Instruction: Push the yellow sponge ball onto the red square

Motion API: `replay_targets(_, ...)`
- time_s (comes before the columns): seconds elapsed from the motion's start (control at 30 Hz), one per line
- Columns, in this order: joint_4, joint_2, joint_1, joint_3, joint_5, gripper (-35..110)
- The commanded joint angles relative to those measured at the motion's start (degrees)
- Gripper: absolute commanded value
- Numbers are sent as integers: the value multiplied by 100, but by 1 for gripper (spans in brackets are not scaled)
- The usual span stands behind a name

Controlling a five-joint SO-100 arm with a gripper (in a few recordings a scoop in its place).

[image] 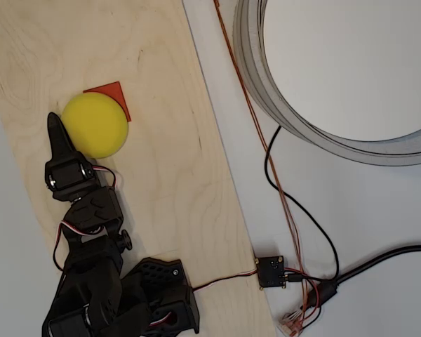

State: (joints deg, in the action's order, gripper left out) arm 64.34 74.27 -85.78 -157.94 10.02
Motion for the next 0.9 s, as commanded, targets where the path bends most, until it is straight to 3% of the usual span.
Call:
replay_targets(0.0,53,18,-167,88,0,0)
replay_targets(0.33,35,167,-62,0,0,0)
replay_targets(0.67,-1477,1793,255,-246,-26,0)
replay_targets(0.87,-1573,1556,404,-158,105,0)
